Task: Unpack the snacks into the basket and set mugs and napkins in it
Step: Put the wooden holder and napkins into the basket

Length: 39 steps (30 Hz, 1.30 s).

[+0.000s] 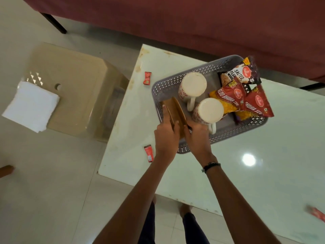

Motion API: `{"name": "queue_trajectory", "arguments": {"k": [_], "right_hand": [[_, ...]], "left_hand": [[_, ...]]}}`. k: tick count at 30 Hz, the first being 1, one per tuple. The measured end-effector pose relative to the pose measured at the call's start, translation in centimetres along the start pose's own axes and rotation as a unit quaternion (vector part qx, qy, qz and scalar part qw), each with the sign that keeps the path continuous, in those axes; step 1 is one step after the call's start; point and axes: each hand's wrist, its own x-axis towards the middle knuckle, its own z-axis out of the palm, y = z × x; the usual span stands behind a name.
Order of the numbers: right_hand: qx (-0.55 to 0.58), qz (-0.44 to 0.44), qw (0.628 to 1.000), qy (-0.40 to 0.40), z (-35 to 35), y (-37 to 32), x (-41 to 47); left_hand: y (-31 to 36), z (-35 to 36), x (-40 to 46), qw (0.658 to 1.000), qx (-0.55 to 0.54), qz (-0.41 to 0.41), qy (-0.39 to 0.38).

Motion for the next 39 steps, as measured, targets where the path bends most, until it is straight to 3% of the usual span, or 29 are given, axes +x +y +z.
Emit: {"name": "queue_trajectory", "arguments": {"k": [11, 16, 19, 23, 29, 35, 39], "right_hand": [[-0.009, 0.072, 0.997, 0.016, 1.2, 0.3, -0.2], [-0.019, 0.065, 0.997, 0.021, 1.1, -0.3, -0.5], [-0.094, 0.059, 0.994, 0.001, 0.7, -0.7, -0.5], [-0.207, 0.004, 0.976, 0.073, -0.3, -2.7, -1.7], [-0.167, -0.093, 0.974, 0.121, 0.8, -8.9, -1.4], [-0.108, -0.117, 0.987, 0.013, 7.9, -16.9, 0.8], [-0.109, -0.174, 0.977, -0.06, 14.8, -21.3, 2.0]], "left_hand": [[0.0, 0.1, 0.6, 0.999, 0.02, 0.008, -0.029], [-0.2, -0.1, 0.8, 0.999, 0.028, 0.019, -0.041], [-0.4, -0.6, 0.8, 0.998, 0.024, 0.041, -0.031], [-1.0, -2.5, -0.1, 0.994, -0.047, 0.076, 0.063], [-4.2, -8.0, -0.5, 0.967, -0.147, 0.048, 0.2], [-10.6, -15.3, 1.0, 0.934, -0.192, -0.038, 0.298], [-15.2, -20.4, 2.1, 0.906, -0.197, -0.08, 0.366]]}}
